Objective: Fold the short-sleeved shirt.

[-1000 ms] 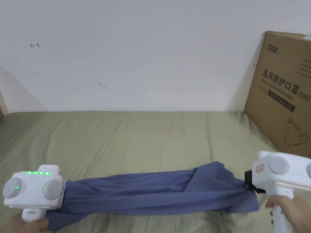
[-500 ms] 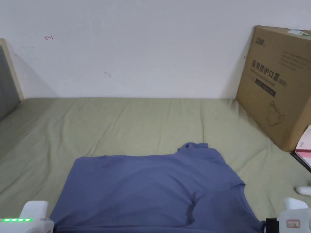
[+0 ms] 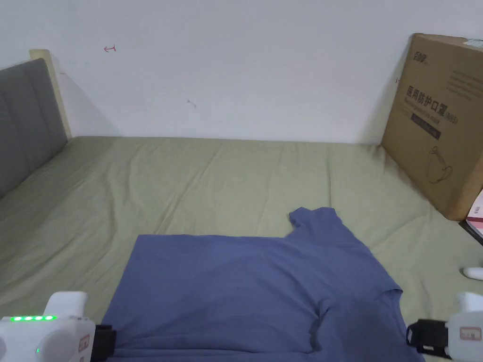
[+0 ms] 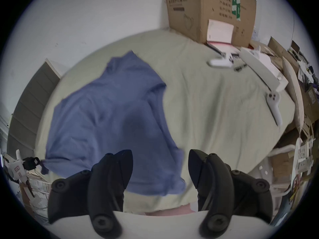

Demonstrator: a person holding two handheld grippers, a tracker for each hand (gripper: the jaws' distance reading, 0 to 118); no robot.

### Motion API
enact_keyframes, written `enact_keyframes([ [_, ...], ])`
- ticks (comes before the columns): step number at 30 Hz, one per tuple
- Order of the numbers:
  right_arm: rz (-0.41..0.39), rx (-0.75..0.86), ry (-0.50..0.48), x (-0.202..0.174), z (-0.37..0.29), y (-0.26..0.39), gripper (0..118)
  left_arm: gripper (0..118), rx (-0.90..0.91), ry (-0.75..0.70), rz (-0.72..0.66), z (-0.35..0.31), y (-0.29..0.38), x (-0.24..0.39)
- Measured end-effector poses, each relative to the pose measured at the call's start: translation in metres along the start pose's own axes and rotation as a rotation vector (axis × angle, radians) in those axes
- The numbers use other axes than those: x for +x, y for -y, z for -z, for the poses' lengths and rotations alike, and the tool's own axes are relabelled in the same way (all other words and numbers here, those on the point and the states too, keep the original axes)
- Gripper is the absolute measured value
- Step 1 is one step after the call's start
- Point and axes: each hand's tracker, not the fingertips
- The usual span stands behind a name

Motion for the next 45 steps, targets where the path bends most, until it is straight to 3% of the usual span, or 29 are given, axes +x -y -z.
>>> enact_keyframes([
  [1, -0.011, 0.017, -0.015, -0.006, 0.0, -0.01, 70, 80, 0.021, 0.024, -0.027, -0.004, -0.007, 0.0],
  [2, -0.035, 0.035, -0.023, -0.014, 0.0, -0.019, 65, 58, 0.038, 0.049, -0.061, -0.006, -0.016, 0.001],
  [3, -0.058, 0.056, -0.028, -0.022, 0.0, -0.025, 50, 32, 0.041, 0.075, -0.076, -0.006, -0.024, 0.003],
  [4, -0.08, 0.069, -0.031, -0.03, 0.002, -0.031, 22, 6, 0.04, 0.084, -0.085, -0.004, -0.03, 0.008],
  [5, -0.071, 0.066, -0.013, -0.039, 0.007, -0.036, 0, 0, 0.026, 0.069, -0.077, 0.003, -0.038, 0.012],
  [6, -0.058, 0.057, 0.01, -0.045, 0.013, -0.04, 0, 0, 0.018, 0.06, -0.071, 0.007, -0.043, 0.017],
  [8, -0.059, 0.021, -0.056, -0.054, 0.027, -0.042, 0, 0, 0.02, 0.062, -0.049, 0.018, -0.05, 0.023],
  [10, -0.062, 0.026, -0.05, -0.065, 0.038, -0.042, 0, 0, -0.003, 0.096, -0.074, 0.03, -0.058, 0.024],
  [14, -0.149, -0.01, -0.041, -0.084, 0.07, -0.049, 0, 0, -0.034, 0.095, -0.069, 0.068, -0.083, 0.026],
  [22, -0.158, -0.015, -0.08, -0.09, 0.128, -0.096, 0, 0, -0.064, 0.118, -0.054, 0.148, -0.161, 0.026],
  [23, -0.163, -0.01, -0.075, -0.09, 0.133, -0.102, 0, 14, -0.093, 0.12, -0.072, 0.159, -0.175, 0.025],
  [24, -0.167, -0.006, -0.07, -0.09, 0.137, -0.108, 0, 40, -0.103, 0.107, -0.092, 0.17, -0.189, 0.026],
  [26, -0.166, 0.002, -0.068, -0.089, 0.146, -0.116, 0, 106, -0.087, 0.115, -0.137, 0.196, -0.211, 0.021],
  [27, -0.162, 0.002, -0.071, -0.093, 0.145, -0.115, 0, 115, -0.099, 0.101, -0.142, 0.209, -0.221, 0.022],
  [32, -0.143, -0.009, -0.086, -0.087, 0.156, -0.111, 0, 112, -0.143, 0.106, -0.131, 0.251, -0.248, 0.038],
  [34, -0.144, -0.024, -0.086, -0.084, 0.16, -0.107, 0, 103, -0.172, 0.053, -0.104, 0.266, -0.252, 0.044],
  [35, -0.145, -0.03, -0.083, -0.079, 0.164, -0.104, 0, 82, -0.173, 0.039, -0.091, 0.272, -0.251, 0.046],
  [37, -0.138, -0.042, -0.075, -0.072, 0.166, -0.1, 0, 74, -0.244, 0.01, -0.101, 0.281, -0.242, 0.048],
  [38, -0.13, -0.05, -0.07, -0.068, 0.167, -0.099, 0, 63, -0.191, 0.032, -0.082, 0.276, -0.241, 0.05],
  [39, -0.118, -0.053, -0.067, -0.066, 0.167, -0.096, 0, 47, -0.188, 0.019, -0.067, 0.268, -0.243, 0.054],
  [41, -0.1, -0.054, -0.064, -0.06, 0.169, -0.095, 0, 1, -0.175, 0.007, -0.029, 0.256, -0.244, 0.056],
  [45, -0.073, -0.054, -0.076, -0.049, 0.167, -0.105, 0, 1, -0.183, 0.028, -0.057, 0.25, -0.246, 0.052],
])
